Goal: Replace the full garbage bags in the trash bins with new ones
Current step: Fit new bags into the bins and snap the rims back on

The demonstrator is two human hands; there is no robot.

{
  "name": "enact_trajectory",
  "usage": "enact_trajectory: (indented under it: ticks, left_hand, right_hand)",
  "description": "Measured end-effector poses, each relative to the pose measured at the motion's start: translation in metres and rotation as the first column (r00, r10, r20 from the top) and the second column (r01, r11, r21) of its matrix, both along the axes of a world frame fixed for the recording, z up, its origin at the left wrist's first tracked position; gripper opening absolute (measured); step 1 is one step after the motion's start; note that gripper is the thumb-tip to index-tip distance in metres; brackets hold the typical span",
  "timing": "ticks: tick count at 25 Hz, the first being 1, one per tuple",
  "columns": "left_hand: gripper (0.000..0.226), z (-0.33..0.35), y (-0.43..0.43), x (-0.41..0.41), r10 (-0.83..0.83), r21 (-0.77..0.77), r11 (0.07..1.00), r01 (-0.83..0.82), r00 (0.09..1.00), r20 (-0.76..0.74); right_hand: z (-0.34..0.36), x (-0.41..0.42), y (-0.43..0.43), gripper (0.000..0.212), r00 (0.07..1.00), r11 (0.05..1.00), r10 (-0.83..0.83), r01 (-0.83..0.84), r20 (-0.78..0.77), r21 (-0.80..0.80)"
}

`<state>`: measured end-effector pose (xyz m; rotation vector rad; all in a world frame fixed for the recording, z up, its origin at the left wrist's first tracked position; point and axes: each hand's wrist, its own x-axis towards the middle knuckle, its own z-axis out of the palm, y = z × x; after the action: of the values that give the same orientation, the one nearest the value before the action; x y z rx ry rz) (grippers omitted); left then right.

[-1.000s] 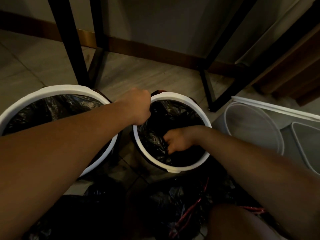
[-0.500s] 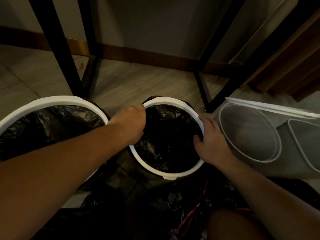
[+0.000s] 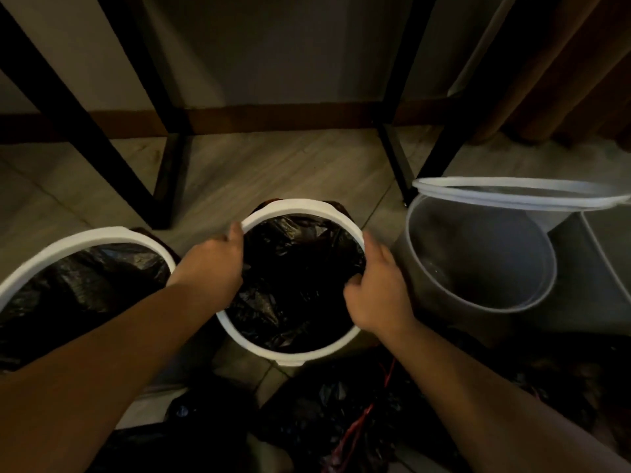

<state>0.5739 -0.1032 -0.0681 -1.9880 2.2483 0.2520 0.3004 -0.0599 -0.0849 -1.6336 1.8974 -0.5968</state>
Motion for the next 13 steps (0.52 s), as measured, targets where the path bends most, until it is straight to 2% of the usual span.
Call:
enact_trajectory:
  ticks: [3,5,9,11,13]
  left_hand:
    - [0.09,0.003,-0.003,-0.004,0.052,0.02,0.998,-0.052,0.999,0.0]
    - [0.088,0.0,-0.001,-0.002,0.059,-0.055,0.997,-0.058,0.998,0.016]
    - [0.076,-0.017,-0.008,0.002,0.006,-0.166,0.986,0.002,0.999,0.046]
    - [0.069,-0.013,-0.004,0.003,0.008,-0.119,0.993,-0.006,1.0,0.013]
    - [0.066,-0.008,-0.004,0.001,0.025,-0.074,0.997,-0.027,0.999,-0.024]
  right_hand:
    - [0.008,-0.001,-0.002,0.092,0.999,0.999,-0.003,0.002,0.033,0.054]
    - [0.01,0.0,0.002,0.095,0.998,0.998,0.029,-0.032,0.052,0.054]
    - [0.007,0.002,-0.006,0.094,0.999,0.999,0.029,-0.028,-0.045,0.026]
    - [0.016,0.002,-0.005,0.091,0.992,0.99,0.093,-0.083,-0.085,0.112]
    - [0.035,-0.003,-0.001,0.093,0.986,0.971,0.158,-0.148,-0.043,0.186]
